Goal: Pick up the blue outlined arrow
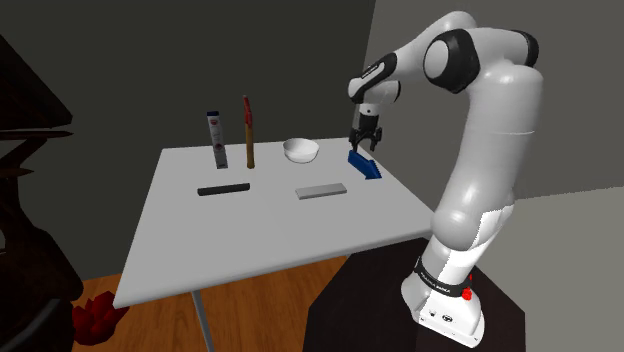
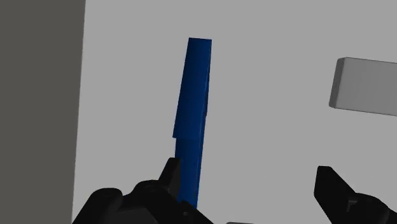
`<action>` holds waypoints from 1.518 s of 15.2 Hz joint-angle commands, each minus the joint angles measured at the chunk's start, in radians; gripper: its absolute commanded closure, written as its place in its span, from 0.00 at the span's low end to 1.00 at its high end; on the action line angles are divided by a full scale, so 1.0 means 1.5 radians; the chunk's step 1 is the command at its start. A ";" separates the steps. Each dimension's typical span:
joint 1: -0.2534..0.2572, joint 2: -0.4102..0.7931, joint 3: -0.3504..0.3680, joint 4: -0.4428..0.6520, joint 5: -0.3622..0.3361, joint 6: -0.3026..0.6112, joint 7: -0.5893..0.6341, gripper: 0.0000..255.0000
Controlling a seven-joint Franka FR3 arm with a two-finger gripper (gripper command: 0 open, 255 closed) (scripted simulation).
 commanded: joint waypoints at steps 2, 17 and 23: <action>-0.028 0.073 -0.006 0.045 0.033 0.002 -0.024 0.00; -0.059 0.163 0.005 0.063 0.076 0.053 -0.052 1.00; -0.059 0.163 0.005 0.063 0.076 0.053 -0.052 1.00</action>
